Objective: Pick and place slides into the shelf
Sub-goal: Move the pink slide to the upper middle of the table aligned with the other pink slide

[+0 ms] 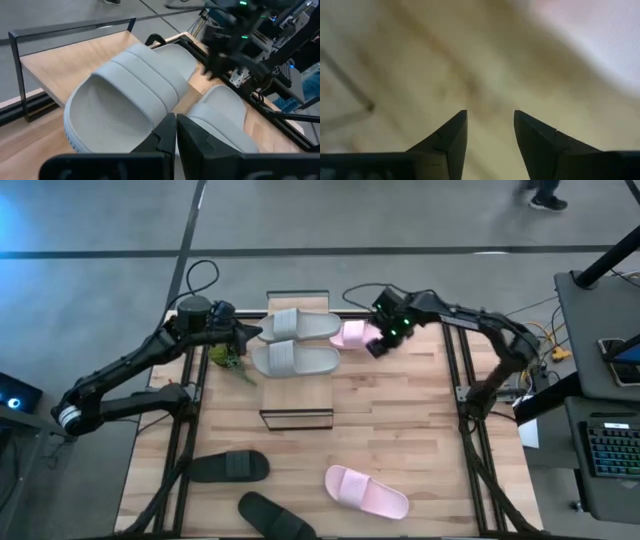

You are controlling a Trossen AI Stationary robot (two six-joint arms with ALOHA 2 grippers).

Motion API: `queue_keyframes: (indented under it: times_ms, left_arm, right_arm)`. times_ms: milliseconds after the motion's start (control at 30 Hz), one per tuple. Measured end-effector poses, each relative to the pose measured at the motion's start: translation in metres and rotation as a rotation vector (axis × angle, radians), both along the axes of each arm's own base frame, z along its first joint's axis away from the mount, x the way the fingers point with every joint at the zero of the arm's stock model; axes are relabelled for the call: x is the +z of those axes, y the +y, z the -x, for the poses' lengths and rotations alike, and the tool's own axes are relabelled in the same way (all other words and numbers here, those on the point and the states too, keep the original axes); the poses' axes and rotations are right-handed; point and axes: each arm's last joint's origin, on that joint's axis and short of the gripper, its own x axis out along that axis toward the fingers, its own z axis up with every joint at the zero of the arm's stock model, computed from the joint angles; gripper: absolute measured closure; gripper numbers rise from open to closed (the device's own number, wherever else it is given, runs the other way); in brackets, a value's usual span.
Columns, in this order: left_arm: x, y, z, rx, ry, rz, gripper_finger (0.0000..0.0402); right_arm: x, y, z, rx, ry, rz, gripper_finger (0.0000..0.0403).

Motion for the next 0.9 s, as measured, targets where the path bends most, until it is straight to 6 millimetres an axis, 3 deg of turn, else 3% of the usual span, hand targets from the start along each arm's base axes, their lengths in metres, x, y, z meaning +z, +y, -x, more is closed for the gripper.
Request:
queue_keyframes:
  times_ms: [167, 433, 633, 900]
  left_arm:
    - [0.001, -0.001, 0.001, -0.023, 0.008, -0.036, 0.0402]
    - [0.001, -0.001, 0.001, -0.052, 0.025, -0.073, 0.0402]
    - [0.000, -0.002, 0.001, -0.103, 0.052, -0.132, 0.0402]
    - [0.000, -0.005, 0.000, -0.196, 0.030, -0.138, 0.0402]
  right_arm:
    - [0.019, 0.057, 0.025, -0.044, -0.027, -0.136, 0.0269]
    - [0.003, 0.149, 0.056, -0.257, -0.098, -0.373, 0.0334]
    - [-0.013, 0.214, 0.056, -0.351, -0.232, -0.504, 0.0388]
    - [-0.025, 0.286, 0.046, -0.364, -0.223, -0.557, 0.0394]
